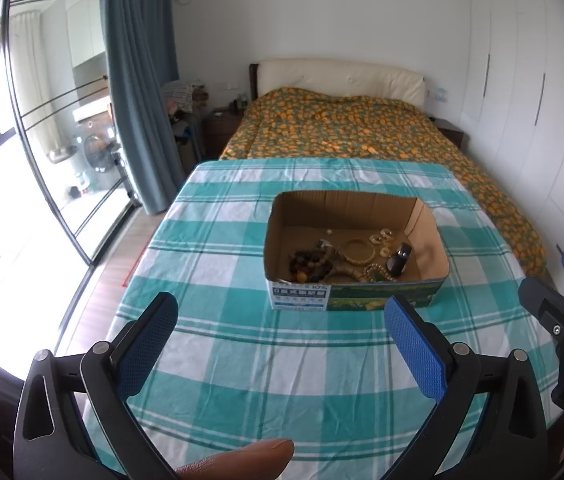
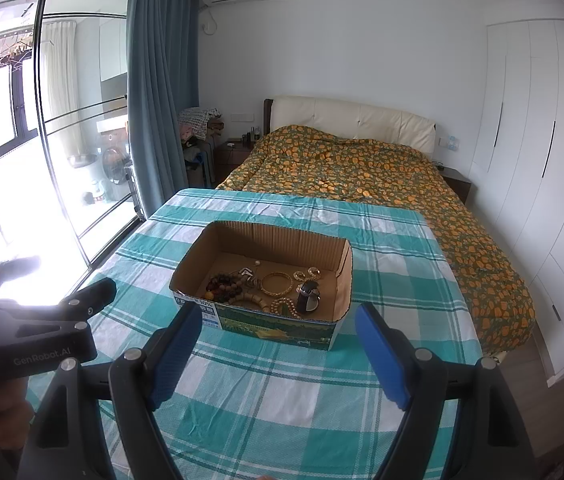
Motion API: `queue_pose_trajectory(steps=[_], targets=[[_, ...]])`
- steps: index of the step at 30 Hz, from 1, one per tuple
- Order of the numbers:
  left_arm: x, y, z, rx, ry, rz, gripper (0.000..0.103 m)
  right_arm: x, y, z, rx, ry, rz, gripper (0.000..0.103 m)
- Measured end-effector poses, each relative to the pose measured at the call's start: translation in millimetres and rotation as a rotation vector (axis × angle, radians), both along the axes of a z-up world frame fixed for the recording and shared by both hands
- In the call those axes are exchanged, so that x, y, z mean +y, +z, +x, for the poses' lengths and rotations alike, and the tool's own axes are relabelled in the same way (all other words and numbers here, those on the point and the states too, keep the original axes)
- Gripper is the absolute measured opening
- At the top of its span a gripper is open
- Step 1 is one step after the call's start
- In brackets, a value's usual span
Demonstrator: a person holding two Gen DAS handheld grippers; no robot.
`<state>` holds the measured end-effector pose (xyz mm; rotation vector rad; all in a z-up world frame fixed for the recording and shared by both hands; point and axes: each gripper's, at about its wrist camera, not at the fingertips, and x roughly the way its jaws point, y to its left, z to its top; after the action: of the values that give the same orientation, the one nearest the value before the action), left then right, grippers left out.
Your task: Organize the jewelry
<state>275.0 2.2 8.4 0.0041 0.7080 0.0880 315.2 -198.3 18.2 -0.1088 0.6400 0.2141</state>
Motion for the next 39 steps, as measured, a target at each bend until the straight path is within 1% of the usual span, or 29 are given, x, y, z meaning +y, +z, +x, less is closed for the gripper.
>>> queue_pose_trajectory(steps=[13, 22, 29, 39], targets=[[-2.5, 2.7, -0.6, -0.001, -0.01, -0.003, 0.103, 0.4, 2.0, -0.9, -0.003, 0.0, -0.001, 0.081], [-4.2, 4.1, -2.5, -0.018, -0.008, 0.021, 0.103, 0.1, 5.6, -2.2, -0.005, -0.002, -0.001, 0.081], [-3.3, 2.9, -1.8, -0.016, -0.002, 0.026, 0.103, 0.3, 5.5, -2.3, -0.005, -0.002, -0.002, 0.081], [-8.1, 2.1, -2.7, -0.008, -0.025, 0.017, 0.103, -1.2, 7.2, -2.9, -0.004, -0.006, -0.001, 0.081]])
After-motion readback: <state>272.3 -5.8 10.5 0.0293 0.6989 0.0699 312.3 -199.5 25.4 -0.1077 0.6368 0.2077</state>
